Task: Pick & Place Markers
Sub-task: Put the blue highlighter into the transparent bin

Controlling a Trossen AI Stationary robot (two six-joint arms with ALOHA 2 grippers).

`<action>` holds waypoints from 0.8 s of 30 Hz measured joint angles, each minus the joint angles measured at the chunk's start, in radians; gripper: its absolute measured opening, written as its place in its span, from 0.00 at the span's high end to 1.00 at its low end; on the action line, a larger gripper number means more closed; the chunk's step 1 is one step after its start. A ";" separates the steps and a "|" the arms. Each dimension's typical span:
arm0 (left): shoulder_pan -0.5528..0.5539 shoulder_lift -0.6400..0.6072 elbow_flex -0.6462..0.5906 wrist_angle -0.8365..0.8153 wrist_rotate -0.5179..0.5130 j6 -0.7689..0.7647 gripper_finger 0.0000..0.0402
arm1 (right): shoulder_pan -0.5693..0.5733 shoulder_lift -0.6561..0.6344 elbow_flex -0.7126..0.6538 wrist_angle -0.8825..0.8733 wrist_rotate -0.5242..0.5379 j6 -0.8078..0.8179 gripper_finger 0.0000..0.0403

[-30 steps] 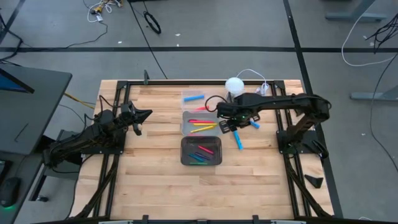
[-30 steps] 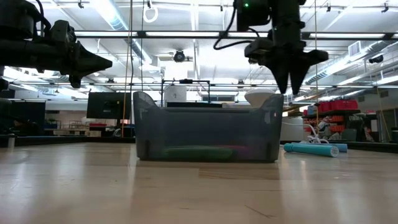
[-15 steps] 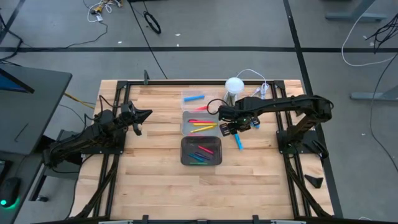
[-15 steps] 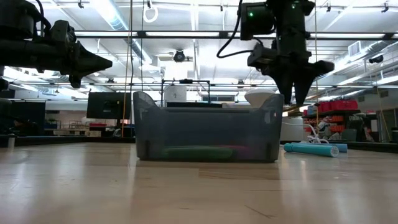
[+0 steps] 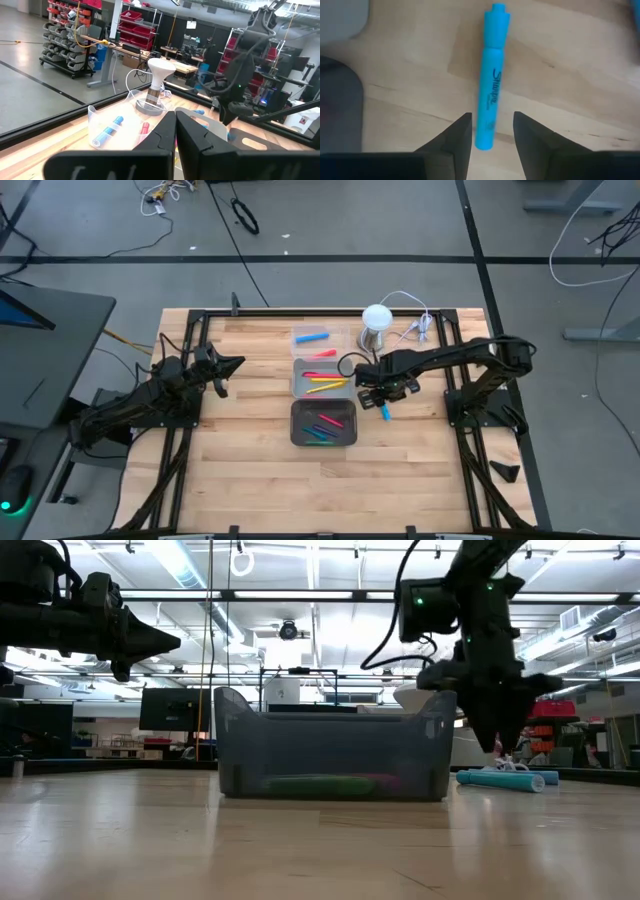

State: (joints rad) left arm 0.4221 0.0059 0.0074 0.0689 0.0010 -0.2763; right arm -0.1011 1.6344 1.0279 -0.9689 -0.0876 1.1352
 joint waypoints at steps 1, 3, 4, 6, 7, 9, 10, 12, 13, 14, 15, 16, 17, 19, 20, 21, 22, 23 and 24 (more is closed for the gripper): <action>0.000 0.000 0.000 0.000 0.000 0.000 0.97 | 0.004 0.000 -0.013 0.013 0.000 0.002 0.64; 0.000 0.000 0.000 0.000 0.000 0.000 0.97 | 0.012 0.008 -0.035 0.058 0.000 0.016 0.64; 0.000 0.000 0.000 0.000 0.000 0.000 0.97 | 0.015 0.012 -0.045 0.071 0.000 0.027 0.64; 0.000 0.000 0.000 -0.001 0.000 0.000 0.97 | 0.021 0.023 -0.060 0.088 -0.003 0.035 0.64; 0.000 0.000 0.000 0.000 0.000 0.000 0.97 | 0.023 0.031 -0.065 0.101 -0.004 0.035 0.64; 0.000 0.000 0.000 -0.001 0.000 0.000 0.97 | 0.025 0.043 -0.075 0.117 -0.010 0.035 0.64; 0.000 0.000 0.000 -0.001 0.000 0.000 0.97 | 0.026 0.049 -0.082 0.126 -0.010 0.035 0.64; 0.000 0.000 0.000 0.000 0.000 0.000 0.97 | 0.026 0.061 -0.097 0.150 -0.010 0.035 0.64; 0.000 0.000 0.000 -0.001 0.000 0.000 0.97 | 0.026 0.064 -0.104 0.159 -0.011 0.035 0.64; 0.000 0.000 0.000 0.000 0.000 0.000 0.97 | 0.026 0.067 -0.110 0.166 -0.011 0.035 0.64; 0.000 0.000 0.000 0.001 0.000 0.000 0.97 | 0.026 0.071 -0.112 0.168 -0.011 0.035 0.64; 0.000 0.000 0.000 0.000 0.000 0.000 0.97 | 0.026 0.072 -0.113 0.170 -0.012 0.035 0.64; 0.000 0.000 0.000 0.000 0.000 0.000 0.97 | 0.026 0.073 -0.113 0.169 -0.013 0.035 0.64; 0.000 0.000 0.000 0.000 0.000 0.000 0.97 | 0.026 0.073 -0.113 0.171 -0.015 0.035 0.66; 0.000 0.000 0.000 0.000 0.000 0.000 0.97 | 0.026 0.073 -0.113 0.172 -0.014 0.035 0.67; 0.000 0.000 0.000 0.000 0.000 0.000 0.97 | 0.026 0.073 -0.113 0.174 -0.014 0.035 0.69; 0.000 0.000 0.000 0.000 0.000 0.000 0.97 | 0.026 0.073 -0.113 0.176 -0.014 0.035 0.70; 0.000 0.000 0.000 0.000 0.000 0.000 0.97 | 0.026 0.074 -0.113 0.178 -0.014 0.035 0.72; 0.000 0.000 0.000 0.000 0.000 0.000 0.97 | 0.026 0.074 -0.113 0.179 -0.013 0.035 0.75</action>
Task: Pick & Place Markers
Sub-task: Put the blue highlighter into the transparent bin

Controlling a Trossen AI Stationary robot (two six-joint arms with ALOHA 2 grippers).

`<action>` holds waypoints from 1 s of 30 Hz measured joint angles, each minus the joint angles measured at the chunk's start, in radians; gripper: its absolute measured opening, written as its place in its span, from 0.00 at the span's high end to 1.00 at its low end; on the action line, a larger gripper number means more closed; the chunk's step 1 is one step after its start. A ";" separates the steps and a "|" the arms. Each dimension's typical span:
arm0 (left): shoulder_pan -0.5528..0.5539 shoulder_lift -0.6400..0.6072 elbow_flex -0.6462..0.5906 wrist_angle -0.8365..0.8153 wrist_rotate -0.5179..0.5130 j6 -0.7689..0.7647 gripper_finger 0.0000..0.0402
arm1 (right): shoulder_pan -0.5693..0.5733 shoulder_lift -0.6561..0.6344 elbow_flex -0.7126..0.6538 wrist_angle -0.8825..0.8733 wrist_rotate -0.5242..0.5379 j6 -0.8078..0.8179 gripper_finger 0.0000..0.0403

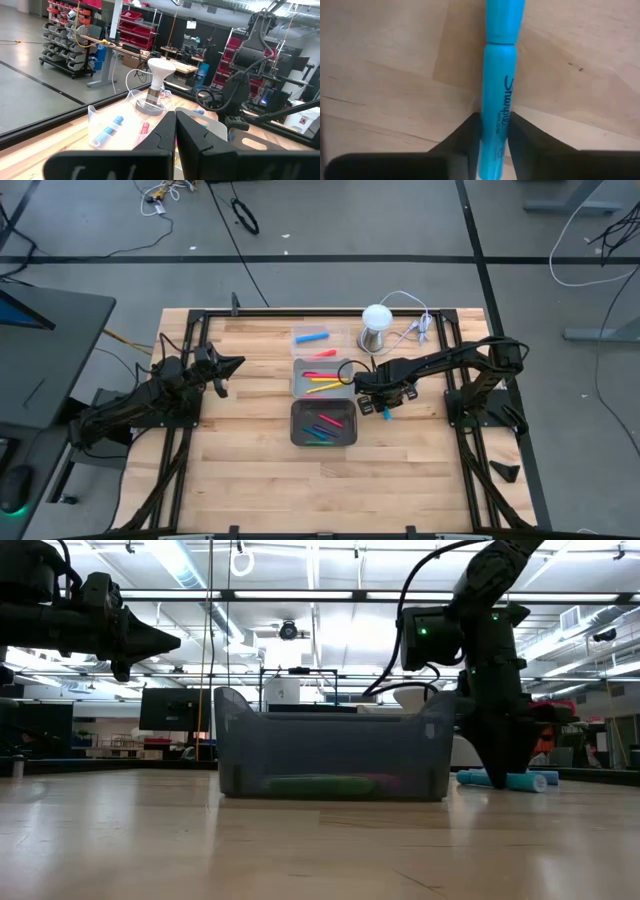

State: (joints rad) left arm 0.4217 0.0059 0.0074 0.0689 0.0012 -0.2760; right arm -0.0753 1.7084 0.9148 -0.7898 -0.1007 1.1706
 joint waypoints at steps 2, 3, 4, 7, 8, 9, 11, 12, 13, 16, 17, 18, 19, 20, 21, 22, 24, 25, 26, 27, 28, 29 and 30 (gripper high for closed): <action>0.000 0.000 0.000 0.000 0.000 -0.001 0.97 | 0.000 0.000 0.000 0.001 0.003 0.000 0.79; 0.000 0.000 0.000 0.000 0.000 0.000 0.97 | 0.000 0.000 0.000 0.002 0.003 0.000 0.81; 0.000 0.000 0.000 0.000 0.000 0.000 0.97 | 0.000 0.000 0.000 0.002 0.004 0.000 0.83; 0.000 0.000 0.000 0.000 0.000 -0.001 0.97 | 0.000 0.000 0.000 0.004 0.008 0.000 0.86; 0.000 0.000 0.000 0.000 0.000 0.000 0.97 | 0.000 0.000 0.000 0.004 0.009 0.000 0.86; 0.000 0.000 0.000 0.000 0.000 0.000 0.97 | 0.000 0.000 0.000 0.004 0.010 0.000 0.85; 0.000 0.000 0.000 0.000 0.000 -0.001 0.97 | 0.000 0.000 0.000 0.004 0.013 0.003 0.84; 0.000 0.000 0.000 0.000 0.000 0.000 0.97 | 0.000 0.000 0.000 0.004 0.014 0.003 0.84; 0.000 0.000 0.000 0.000 0.000 0.000 0.97 | 0.000 0.000 0.000 0.004 0.014 0.003 0.83; 0.000 0.000 0.000 0.000 0.000 0.000 0.97 | -0.002 -0.003 0.007 -0.019 0.013 0.000 0.84; 0.000 0.000 0.000 0.000 0.000 0.000 0.97 | -0.002 -0.005 0.017 -0.045 0.015 -0.003 0.84; 0.000 0.000 0.000 0.000 0.000 -0.001 0.97 | -0.002 -0.013 0.029 -0.073 0.018 -0.012 0.84; 0.000 0.000 0.000 0.000 0.000 -0.001 0.97 | -0.003 -0.023 0.044 -0.097 0.017 -0.025 0.85; 0.000 0.000 0.000 0.000 0.000 0.000 0.97 | -0.003 -0.033 0.062 -0.108 0.017 -0.039 0.85; 0.000 0.000 0.000 0.000 0.000 0.000 0.97 | -0.003 -0.039 0.079 -0.125 0.017 -0.055 0.85; 0.000 0.000 0.000 0.000 0.000 -0.001 0.97 | -0.002 -0.041 0.098 -0.146 0.014 -0.076 0.84; 0.000 0.000 0.000 0.000 0.000 0.000 0.97 | -0.002 -0.047 0.136 -0.207 0.013 -0.123 0.84; 0.000 0.000 0.000 0.000 0.000 0.000 0.97 | -0.002 -0.048 0.158 -0.235 0.012 -0.153 0.84; 0.000 0.000 0.000 0.000 0.000 0.000 0.97 | -0.002 -0.048 0.183 -0.264 0.012 -0.184 0.84; 0.000 0.000 0.000 0.000 0.000 -0.001 0.97 | -0.002 -0.048 0.206 -0.294 0.012 -0.221 0.84; 0.000 0.000 0.000 0.000 0.000 -0.001 0.97 | -0.002 -0.048 0.229 -0.326 0.013 -0.257 0.84; 0.000 0.000 0.000 0.000 0.000 0.000 0.97 | -0.002 -0.048 0.251 -0.355 0.014 -0.289 0.84; 0.000 0.000 0.000 0.000 0.000 0.000 0.97 | -0.002 -0.048 0.275 -0.386 0.016 -0.320 0.84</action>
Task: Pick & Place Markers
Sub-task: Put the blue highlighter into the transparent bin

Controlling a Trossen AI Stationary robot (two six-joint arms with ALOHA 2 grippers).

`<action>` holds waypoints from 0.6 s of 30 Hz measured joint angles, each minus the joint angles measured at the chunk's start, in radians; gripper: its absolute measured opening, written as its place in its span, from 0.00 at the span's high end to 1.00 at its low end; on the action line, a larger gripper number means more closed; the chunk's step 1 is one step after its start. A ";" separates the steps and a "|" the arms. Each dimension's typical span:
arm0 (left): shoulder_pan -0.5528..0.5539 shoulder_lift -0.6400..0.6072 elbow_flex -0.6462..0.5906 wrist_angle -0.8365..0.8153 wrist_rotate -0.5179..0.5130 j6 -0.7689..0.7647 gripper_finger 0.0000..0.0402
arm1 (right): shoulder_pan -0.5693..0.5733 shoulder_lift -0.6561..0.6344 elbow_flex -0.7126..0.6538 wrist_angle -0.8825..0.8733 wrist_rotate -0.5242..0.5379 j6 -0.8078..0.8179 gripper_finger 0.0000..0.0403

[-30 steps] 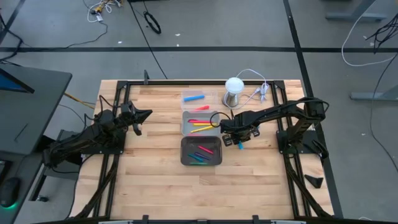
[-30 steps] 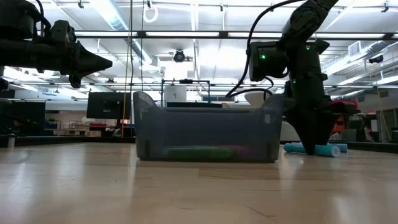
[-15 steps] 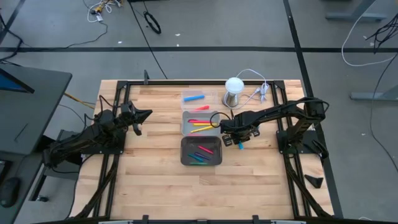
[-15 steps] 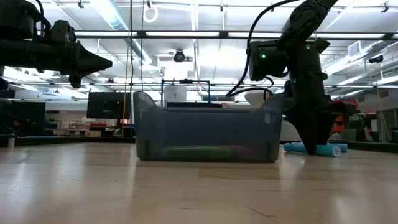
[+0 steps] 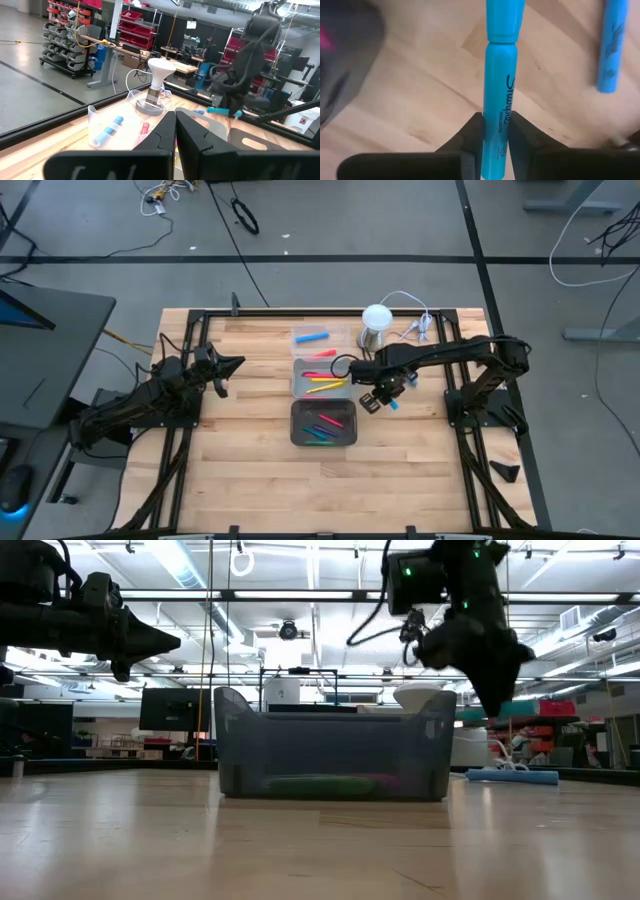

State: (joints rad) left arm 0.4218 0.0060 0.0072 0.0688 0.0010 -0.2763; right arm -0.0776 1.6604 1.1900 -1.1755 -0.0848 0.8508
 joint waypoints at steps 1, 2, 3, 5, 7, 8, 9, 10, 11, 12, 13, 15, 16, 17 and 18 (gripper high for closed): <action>0.000 0.000 0.000 0.000 0.000 -0.001 0.97 | 0.000 0.000 0.025 -0.029 0.002 -0.030 0.84; 0.000 0.000 0.000 0.000 0.000 -0.001 0.97 | 0.000 0.000 0.049 -0.050 0.003 -0.060 0.84; 0.000 0.000 0.000 0.000 0.000 0.000 0.97 | 0.000 0.000 0.073 -0.073 0.003 -0.087 0.84; 0.000 0.000 0.000 0.000 0.000 0.000 0.97 | 0.000 0.000 0.119 -0.112 0.005 -0.139 0.84; 0.000 0.000 0.000 0.000 0.000 0.000 0.97 | 0.000 -0.001 0.162 -0.148 0.007 -0.189 0.84; 0.000 0.000 0.000 0.000 0.000 0.000 0.97 | 0.000 -0.001 0.179 -0.161 0.008 -0.222 0.84; 0.000 0.000 0.000 0.000 0.000 0.000 0.97 | 0.000 -0.001 0.197 -0.172 0.009 -0.256 0.85; 0.000 0.000 0.000 0.000 0.000 0.000 0.97 | 0.000 -0.001 0.212 -0.182 0.010 -0.290 0.85; 0.000 0.000 0.000 0.000 0.000 0.000 0.97 | 0.000 -0.001 0.226 -0.193 0.014 -0.326 0.85; 0.000 0.000 0.000 0.000 0.000 0.000 0.97 | 0.000 -0.001 0.239 -0.207 0.020 -0.362 0.85; 0.000 0.000 0.000 0.000 0.000 0.000 0.97 | 0.000 -0.001 0.251 -0.223 0.025 -0.395 0.85; 0.000 0.000 0.000 0.000 0.000 0.000 0.97 | 0.000 -0.001 0.270 -0.250 0.025 -0.452 0.85; 0.000 0.000 0.000 0.000 0.000 0.000 0.97 | 0.000 -0.001 0.277 -0.260 0.025 -0.476 0.85; 0.000 0.000 0.000 0.000 0.000 0.000 0.97 | 0.000 -0.001 0.284 -0.271 0.025 -0.500 0.85; 0.000 0.000 0.000 0.000 0.000 -0.001 0.97 | 0.000 -0.001 0.290 -0.281 0.025 -0.521 0.85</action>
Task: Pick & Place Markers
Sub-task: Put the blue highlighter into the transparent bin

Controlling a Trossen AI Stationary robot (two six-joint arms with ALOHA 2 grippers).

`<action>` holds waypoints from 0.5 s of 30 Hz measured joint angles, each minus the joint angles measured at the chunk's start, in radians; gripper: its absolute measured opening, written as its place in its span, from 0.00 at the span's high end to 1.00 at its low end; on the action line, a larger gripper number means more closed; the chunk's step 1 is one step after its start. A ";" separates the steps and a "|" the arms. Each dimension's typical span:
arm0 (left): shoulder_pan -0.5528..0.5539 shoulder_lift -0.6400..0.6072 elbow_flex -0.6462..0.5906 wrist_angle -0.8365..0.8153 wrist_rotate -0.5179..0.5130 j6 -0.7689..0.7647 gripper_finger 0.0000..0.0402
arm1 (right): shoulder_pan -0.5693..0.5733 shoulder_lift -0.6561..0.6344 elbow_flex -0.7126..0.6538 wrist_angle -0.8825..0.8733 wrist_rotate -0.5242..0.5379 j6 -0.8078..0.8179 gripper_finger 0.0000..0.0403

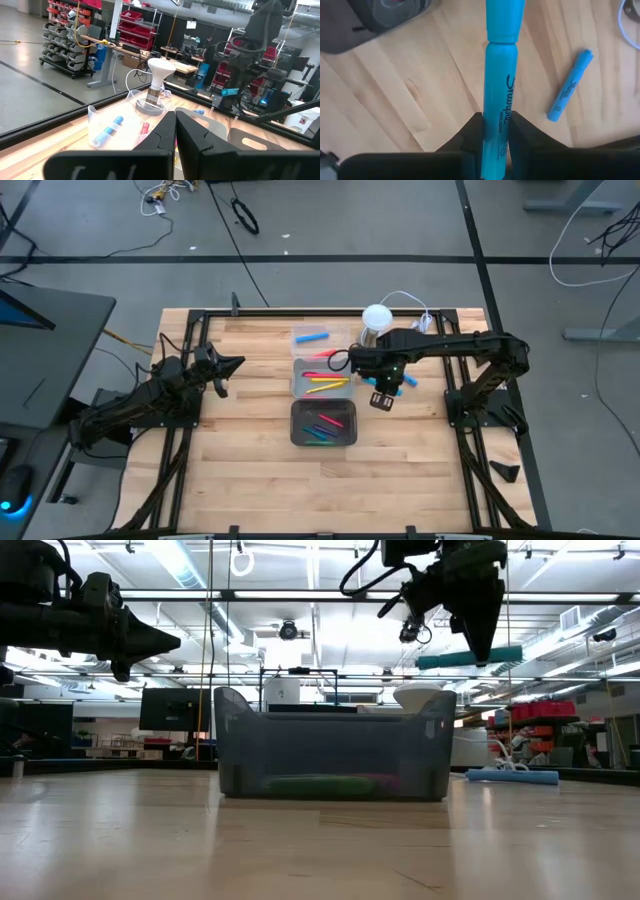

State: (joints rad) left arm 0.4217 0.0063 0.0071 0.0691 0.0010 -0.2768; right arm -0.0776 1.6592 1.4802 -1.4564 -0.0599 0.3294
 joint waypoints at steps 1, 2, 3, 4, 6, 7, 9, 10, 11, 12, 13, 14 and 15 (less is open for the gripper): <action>0.000 0.000 0.000 0.000 0.000 0.000 0.97 | 0.000 0.000 0.005 -0.005 0.000 -0.020 0.85; 0.000 0.000 0.000 0.000 0.000 0.000 0.97 | 0.000 0.000 0.008 -0.010 0.000 -0.037 0.85; 0.000 0.000 0.000 0.000 0.000 0.000 0.97 | 0.000 0.000 0.010 -0.011 0.000 -0.053 0.85; 0.000 0.000 0.000 0.000 0.000 0.000 0.97 | 0.000 0.000 0.010 -0.010 0.001 -0.067 0.85; 0.000 0.000 0.000 0.000 0.000 0.000 0.97 | -0.008 0.008 0.011 -0.007 0.000 -0.095 0.85; 0.000 0.000 0.000 0.000 0.000 0.000 0.97 | -0.014 0.016 0.011 -0.007 0.000 -0.106 0.85; 0.000 0.000 0.000 0.000 0.000 0.000 0.97 | -0.033 0.042 0.020 -0.011 0.010 -0.126 0.85; 0.000 0.000 0.000 0.000 0.000 0.000 0.97 | -0.040 0.057 0.031 -0.011 0.023 -0.137 0.85; 0.000 0.000 0.000 0.000 0.000 0.000 0.97 | -0.048 0.071 0.046 -0.012 0.037 -0.150 0.85; 0.000 0.000 0.000 0.000 0.000 0.000 0.97 | -0.055 0.087 0.066 -0.012 0.047 -0.162 0.85; 0.000 0.000 0.000 0.000 0.000 0.000 0.97 | -0.062 0.104 0.085 -0.012 0.053 -0.177 0.85; 0.000 0.000 0.000 0.000 0.000 0.000 0.97 | -0.069 0.124 0.108 -0.012 0.055 -0.191 0.85; 0.000 0.000 0.000 0.000 0.000 0.000 0.97 | -0.076 0.145 0.131 -0.011 0.055 -0.203 0.85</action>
State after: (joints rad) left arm 0.4217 0.0062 0.0072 0.0691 0.0010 -0.2764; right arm -0.1537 1.8041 1.6110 -1.4676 -0.0048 0.1260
